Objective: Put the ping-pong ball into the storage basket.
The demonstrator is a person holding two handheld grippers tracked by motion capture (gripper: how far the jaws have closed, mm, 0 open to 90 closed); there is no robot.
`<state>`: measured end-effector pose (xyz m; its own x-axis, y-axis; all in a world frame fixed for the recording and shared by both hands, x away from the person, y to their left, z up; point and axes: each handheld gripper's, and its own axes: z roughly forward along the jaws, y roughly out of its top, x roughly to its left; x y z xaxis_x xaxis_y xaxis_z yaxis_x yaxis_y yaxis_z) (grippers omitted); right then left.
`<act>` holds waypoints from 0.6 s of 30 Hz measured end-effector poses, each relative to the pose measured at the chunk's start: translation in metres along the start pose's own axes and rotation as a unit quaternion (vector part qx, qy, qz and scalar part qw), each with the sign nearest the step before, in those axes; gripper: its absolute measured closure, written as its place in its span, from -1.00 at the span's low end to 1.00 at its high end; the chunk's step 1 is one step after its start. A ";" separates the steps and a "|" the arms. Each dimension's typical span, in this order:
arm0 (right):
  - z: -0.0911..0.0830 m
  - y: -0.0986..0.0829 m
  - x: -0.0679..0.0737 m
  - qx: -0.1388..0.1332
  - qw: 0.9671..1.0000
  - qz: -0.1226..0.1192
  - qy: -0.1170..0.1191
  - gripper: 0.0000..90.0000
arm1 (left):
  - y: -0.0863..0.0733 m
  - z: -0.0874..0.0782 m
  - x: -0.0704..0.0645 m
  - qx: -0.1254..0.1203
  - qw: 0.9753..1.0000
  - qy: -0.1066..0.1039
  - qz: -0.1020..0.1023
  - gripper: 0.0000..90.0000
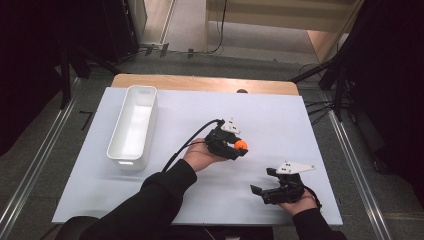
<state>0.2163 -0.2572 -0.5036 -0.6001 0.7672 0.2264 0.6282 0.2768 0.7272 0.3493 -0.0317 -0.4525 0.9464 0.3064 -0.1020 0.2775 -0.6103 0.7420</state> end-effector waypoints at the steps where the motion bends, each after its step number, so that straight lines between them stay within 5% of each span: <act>1: 0.000 0.000 0.000 0.000 1.000 0.000 0.000 -0.85 | 0.000 -0.001 -0.001 0.001 1.000 -0.001 0.003 0.13; 18: 0.000 0.001 0.000 0.003 1.000 -0.004 -0.002 -0.85 | -0.007 -0.015 -0.013 0.010 1.000 -0.008 0.007 0.13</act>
<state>0.2167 -0.2565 -0.5035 -0.6032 0.7670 0.2188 0.6266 0.2860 0.7250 0.3329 -0.0201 -0.4462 0.9529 0.2856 -0.1024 0.2669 -0.6287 0.7304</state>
